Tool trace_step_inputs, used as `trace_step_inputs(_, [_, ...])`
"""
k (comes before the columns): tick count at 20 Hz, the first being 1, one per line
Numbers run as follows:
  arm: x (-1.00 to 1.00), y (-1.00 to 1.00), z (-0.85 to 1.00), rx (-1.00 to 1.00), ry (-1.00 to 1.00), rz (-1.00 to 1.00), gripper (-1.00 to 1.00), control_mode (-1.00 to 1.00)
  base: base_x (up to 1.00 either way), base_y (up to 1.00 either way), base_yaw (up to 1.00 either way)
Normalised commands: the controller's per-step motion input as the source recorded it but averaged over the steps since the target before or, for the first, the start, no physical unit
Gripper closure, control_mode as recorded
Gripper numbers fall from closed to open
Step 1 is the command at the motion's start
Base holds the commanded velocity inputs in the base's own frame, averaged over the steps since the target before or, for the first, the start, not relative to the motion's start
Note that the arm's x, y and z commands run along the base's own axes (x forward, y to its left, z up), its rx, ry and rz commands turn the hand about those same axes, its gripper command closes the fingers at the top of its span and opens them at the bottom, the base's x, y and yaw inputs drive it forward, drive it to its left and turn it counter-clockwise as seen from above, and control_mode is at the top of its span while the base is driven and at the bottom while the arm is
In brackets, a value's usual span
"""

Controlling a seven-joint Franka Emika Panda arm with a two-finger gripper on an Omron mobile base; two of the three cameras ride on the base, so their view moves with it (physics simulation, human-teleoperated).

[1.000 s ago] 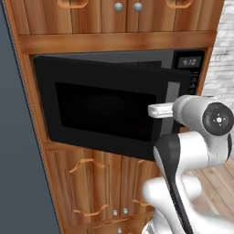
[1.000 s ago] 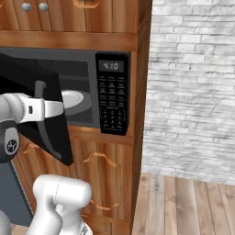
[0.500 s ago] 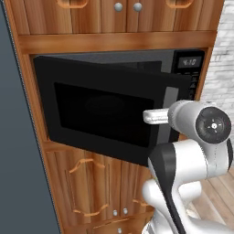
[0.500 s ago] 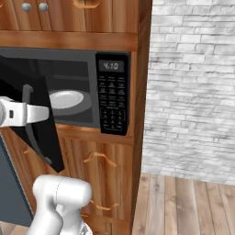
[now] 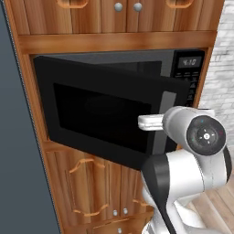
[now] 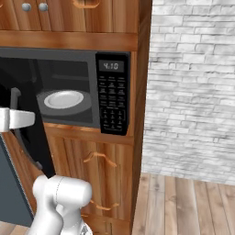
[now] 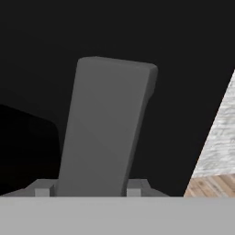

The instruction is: Pick the marshmallow from the counter and place it in the microwave. Then turn on the microwave.

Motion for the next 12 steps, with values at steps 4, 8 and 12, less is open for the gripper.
trace_step_inputs(4, [-0.39, 0.01, 0.00, 0.00, 0.00, 0.00, 1.00, -1.00, 0.00, 0.00, 0.00])
trace_step_inputs(8, [-0.27, 0.00, 0.00, 0.00, 0.00, 0.00, 1.00, -1.00, 0.00, 0.00, 0.00])
trace_step_inputs(12, [-0.16, 0.00, 0.00, 0.00, 0.00, 0.00, 1.00, -1.00, 0.00, 0.00, 0.00])
